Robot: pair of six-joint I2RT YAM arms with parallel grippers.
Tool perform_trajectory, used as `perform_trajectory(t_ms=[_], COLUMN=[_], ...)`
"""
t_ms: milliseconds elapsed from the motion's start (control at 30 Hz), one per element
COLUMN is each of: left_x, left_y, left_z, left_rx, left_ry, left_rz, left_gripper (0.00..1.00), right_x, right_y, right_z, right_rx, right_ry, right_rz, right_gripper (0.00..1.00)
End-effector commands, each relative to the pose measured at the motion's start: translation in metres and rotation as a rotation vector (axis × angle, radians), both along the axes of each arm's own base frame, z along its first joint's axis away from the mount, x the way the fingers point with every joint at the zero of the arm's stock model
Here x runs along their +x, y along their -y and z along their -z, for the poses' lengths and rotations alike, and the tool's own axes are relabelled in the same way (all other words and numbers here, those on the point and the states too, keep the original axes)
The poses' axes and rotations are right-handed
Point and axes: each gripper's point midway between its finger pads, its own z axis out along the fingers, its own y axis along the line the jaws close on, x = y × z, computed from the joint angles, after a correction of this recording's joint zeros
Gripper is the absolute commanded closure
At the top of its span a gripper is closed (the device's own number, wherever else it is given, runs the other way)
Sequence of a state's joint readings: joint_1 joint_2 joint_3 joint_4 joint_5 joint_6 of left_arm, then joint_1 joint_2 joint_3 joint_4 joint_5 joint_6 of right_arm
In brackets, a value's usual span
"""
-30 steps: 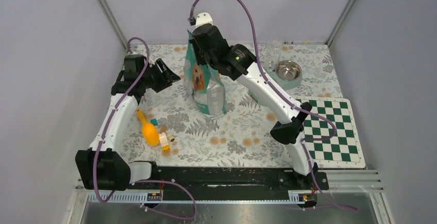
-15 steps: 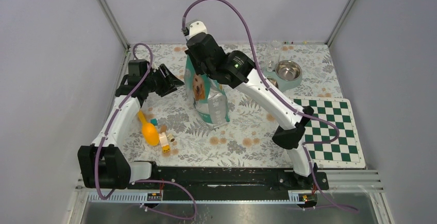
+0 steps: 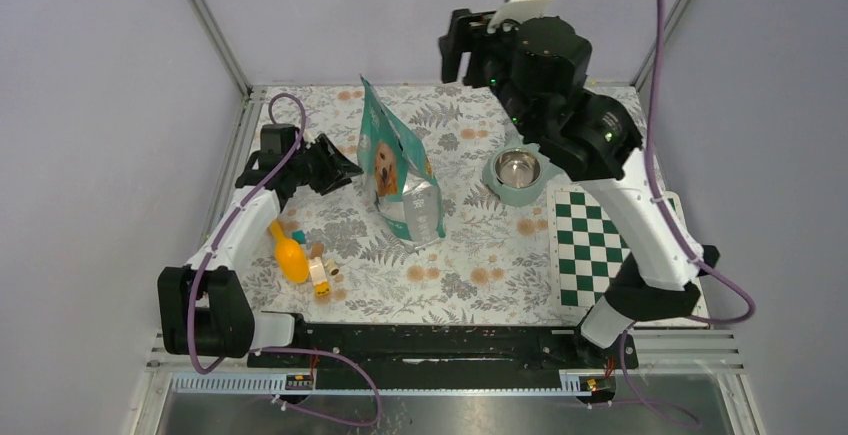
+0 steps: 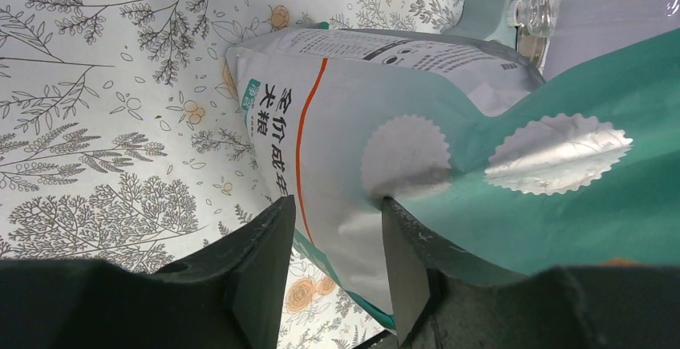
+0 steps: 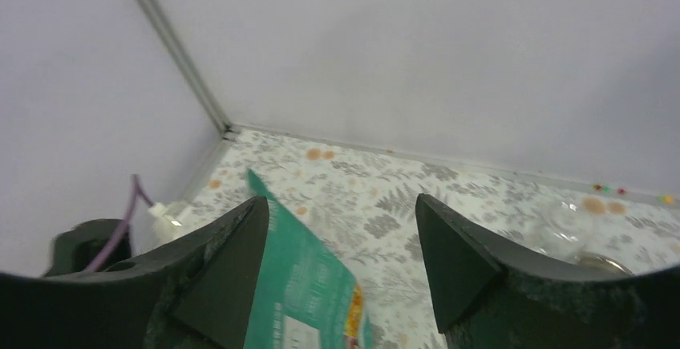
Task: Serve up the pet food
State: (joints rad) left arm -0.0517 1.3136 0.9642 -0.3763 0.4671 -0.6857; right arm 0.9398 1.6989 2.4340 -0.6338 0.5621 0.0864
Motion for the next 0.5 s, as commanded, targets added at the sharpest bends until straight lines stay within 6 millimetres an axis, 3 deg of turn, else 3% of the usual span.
perform_trajectory(t_ms=[0,167,333,467], left_x=[0.009,0.004,-0.001,-0.002], left_y=[-0.001,-0.005,-0.011,-0.013], left_z=[-0.005,0.007,0.011,0.023], left_rx=[-0.003,0.012,0.036,0.032], left_ry=[0.080,0.078,0.119,0.082], left_rz=[-0.018,-0.034,-0.062,-0.097], left_gripper=[0.56,0.62,0.67,0.70], right_x=[0.034,0.051,0.051,0.044], right_y=[0.023,0.034,0.010,-0.012], right_z=[0.069,0.156,0.252,0.307], right_rx=[-0.032,-0.028,-0.046,-0.003], right_ry=[-0.166,-0.373,-0.583,-0.731], right_rz=[0.075,0.016,-0.104,-0.169], right_gripper=[0.28,0.47,0.61,0.64])
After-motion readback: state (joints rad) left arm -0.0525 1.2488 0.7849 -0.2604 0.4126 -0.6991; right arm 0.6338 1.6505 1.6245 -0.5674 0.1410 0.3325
